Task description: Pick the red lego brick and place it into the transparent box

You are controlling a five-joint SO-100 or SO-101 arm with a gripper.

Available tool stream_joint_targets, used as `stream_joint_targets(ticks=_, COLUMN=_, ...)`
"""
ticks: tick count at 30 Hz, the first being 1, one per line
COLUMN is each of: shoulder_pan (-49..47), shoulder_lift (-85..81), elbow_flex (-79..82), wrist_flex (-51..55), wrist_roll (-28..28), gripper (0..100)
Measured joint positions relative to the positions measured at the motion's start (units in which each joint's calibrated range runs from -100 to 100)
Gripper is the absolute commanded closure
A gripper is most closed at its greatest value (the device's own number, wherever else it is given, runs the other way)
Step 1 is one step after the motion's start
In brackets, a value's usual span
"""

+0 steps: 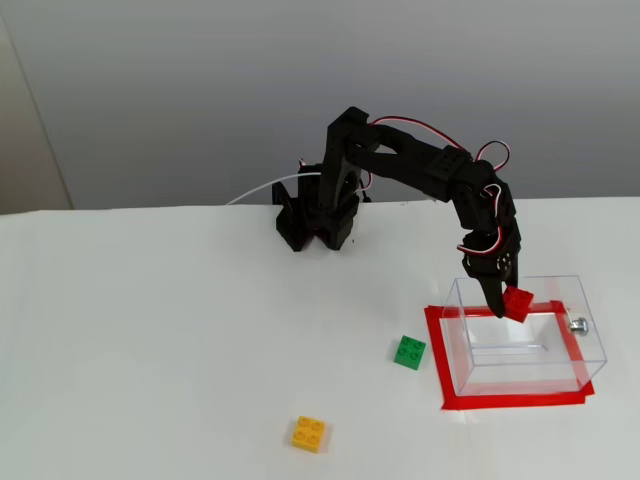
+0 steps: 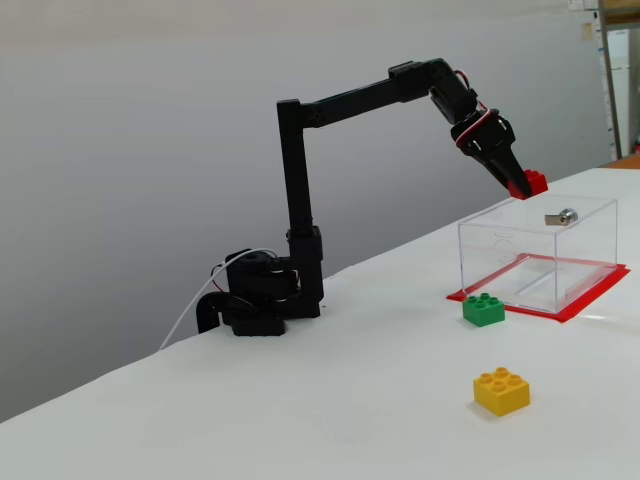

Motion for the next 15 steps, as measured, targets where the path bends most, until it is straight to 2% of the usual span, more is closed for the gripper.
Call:
stream_joint_targets(ticks=8, shoulder_pan=0.0, shoulder_lift=0.3, elbow_flex=-0.2, wrist_flex=-0.9, wrist_roll=0.0, gripper=96)
stream_joint_targets(ticks=13, shoulder_pan=0.0, shoulder_lift=0.3, elbow_flex=-0.2, wrist_flex=-2.1, wrist_roll=0.0, gripper=78)
stream_joint_targets(ticks=15, shoulder_pan=0.0, shoulder_lift=0.3, elbow_flex=-0.2, wrist_flex=-2.1, wrist_roll=-0.1, gripper=74)
